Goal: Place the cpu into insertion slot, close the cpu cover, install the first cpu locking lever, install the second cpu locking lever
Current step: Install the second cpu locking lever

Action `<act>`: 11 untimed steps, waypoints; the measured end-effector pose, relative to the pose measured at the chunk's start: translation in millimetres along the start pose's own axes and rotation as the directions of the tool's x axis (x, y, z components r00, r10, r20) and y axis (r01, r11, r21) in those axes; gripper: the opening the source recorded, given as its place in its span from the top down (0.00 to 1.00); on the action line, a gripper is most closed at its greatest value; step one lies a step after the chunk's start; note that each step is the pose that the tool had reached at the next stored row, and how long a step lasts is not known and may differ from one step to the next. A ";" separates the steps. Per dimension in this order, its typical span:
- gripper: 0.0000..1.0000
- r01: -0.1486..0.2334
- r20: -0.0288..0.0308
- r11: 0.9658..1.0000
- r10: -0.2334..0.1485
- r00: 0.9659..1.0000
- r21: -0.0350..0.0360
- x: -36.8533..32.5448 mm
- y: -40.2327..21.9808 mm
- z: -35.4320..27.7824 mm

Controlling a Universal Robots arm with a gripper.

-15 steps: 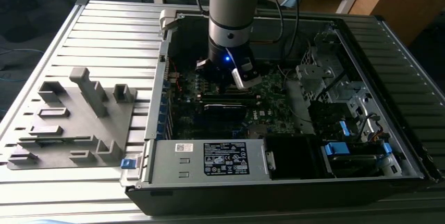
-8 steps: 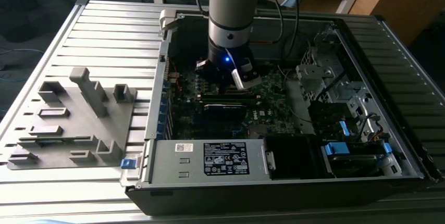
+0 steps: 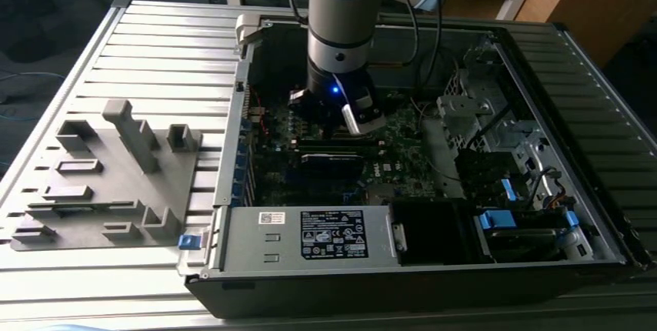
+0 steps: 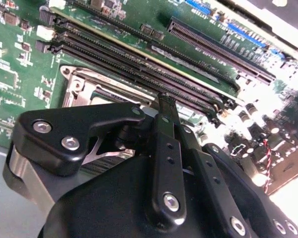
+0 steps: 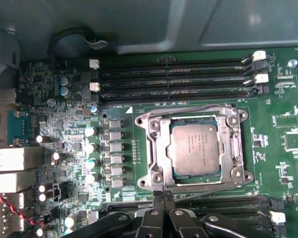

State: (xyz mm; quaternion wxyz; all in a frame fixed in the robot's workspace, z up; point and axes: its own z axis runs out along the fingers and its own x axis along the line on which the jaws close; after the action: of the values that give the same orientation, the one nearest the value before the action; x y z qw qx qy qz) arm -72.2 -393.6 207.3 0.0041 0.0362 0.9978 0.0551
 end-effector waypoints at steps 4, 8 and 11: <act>0.89 0.000 -0.002 1.000 0.000 1.000 -0.025 -0.1 -2.1 0.4; 0.89 0.000 -0.002 1.000 0.000 1.000 -0.031 0.0 -4.7 2.4; 0.89 -0.001 -0.004 0.999 0.001 1.000 -0.049 0.5 -5.7 3.1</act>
State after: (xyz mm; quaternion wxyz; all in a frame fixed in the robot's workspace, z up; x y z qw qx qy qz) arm -73.1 -398.9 203.6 0.0032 0.0363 0.9961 0.0798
